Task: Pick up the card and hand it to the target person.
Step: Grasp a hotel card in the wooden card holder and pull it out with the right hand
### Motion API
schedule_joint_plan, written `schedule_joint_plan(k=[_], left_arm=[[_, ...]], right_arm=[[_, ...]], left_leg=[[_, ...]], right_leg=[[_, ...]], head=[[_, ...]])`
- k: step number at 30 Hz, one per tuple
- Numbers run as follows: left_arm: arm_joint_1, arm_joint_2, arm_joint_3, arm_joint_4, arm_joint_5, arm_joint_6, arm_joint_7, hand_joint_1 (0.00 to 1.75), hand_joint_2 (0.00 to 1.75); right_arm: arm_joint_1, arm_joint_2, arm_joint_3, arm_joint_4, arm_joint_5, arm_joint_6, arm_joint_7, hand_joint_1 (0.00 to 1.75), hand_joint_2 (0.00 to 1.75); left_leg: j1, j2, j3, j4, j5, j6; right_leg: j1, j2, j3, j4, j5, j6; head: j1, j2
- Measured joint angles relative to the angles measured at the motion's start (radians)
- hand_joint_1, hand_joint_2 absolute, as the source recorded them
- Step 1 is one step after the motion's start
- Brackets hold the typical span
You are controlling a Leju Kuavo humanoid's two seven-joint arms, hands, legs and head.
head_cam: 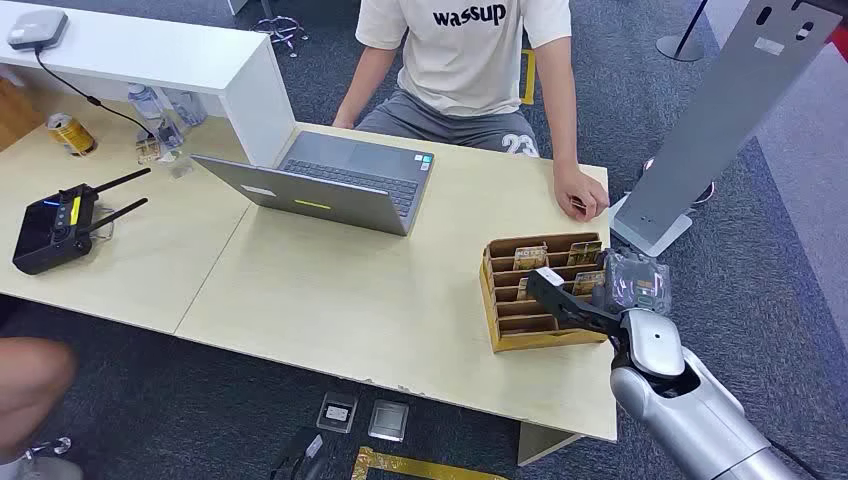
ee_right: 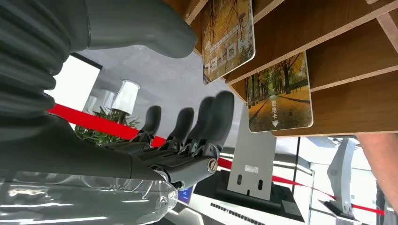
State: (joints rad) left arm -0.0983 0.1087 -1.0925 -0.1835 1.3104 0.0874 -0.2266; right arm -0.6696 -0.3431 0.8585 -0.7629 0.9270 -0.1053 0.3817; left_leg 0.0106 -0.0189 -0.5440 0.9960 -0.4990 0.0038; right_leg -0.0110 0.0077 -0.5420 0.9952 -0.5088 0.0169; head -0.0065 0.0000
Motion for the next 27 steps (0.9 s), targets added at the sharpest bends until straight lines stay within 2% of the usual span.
schedule_joint_plan(k=[7, 16, 19, 24, 27], left_arm=[[0.000, 0.000, 0.000, 0.000, 0.000, 0.000, 0.000, 0.00, 0.00], [0.000, 0.001, 0.000, 0.000, 0.002, 0.000, 0.000, 0.00, 0.00], [0.000, 0.002, 0.000, 0.000, 0.002, 0.000, 0.000, 0.00, 0.00], [0.000, 0.002, 0.000, 0.000, 0.002, 0.000, 0.000, 0.00, 0.00], [0.000, 0.002, 0.000, 0.000, 0.002, 0.000, 0.000, 0.00, 0.00]], right_arm=[[0.000, 0.005, 0.000, 0.009, -0.019, -0.003, -0.009, 0.97, 1.75], [0.002, 0.015, 0.001, 0.030, -0.035, -0.013, -0.020, 0.90, 1.75], [0.002, 0.018, 0.001, 0.037, -0.036, -0.014, -0.020, 0.96, 1.75], [0.002, 0.020, 0.001, 0.048, -0.042, -0.015, -0.022, 1.32, 1.75], [0.001, 0.020, 0.001, 0.053, -0.047, -0.016, -0.022, 1.42, 1.75]], left_leg=[[0.000, 0.000, 0.000, 0.000, 0.000, 0.000], [0.000, 0.000, 0.000, 0.000, 0.000, 0.000], [0.000, 0.000, 0.000, 0.000, 0.000, 0.000], [0.000, 0.000, 0.000, 0.000, 0.000, 0.000], [0.000, 0.000, 0.000, 0.000, 0.000, 0.000]], right_leg=[[0.000, 0.000, 0.000, 0.000, 0.000, 0.000], [0.000, 0.000, 0.000, 0.000, 0.000, 0.000], [0.000, 0.000, 0.000, 0.000, 0.000, 0.000], [0.000, 0.000, 0.000, 0.000, 0.000, 0.000], [0.000, 0.000, 0.000, 0.000, 0.000, 0.000]], head=[[0.000, 0.000], [0.000, 0.000], [0.000, 0.000], [0.000, 0.000], [0.000, 0.000]])
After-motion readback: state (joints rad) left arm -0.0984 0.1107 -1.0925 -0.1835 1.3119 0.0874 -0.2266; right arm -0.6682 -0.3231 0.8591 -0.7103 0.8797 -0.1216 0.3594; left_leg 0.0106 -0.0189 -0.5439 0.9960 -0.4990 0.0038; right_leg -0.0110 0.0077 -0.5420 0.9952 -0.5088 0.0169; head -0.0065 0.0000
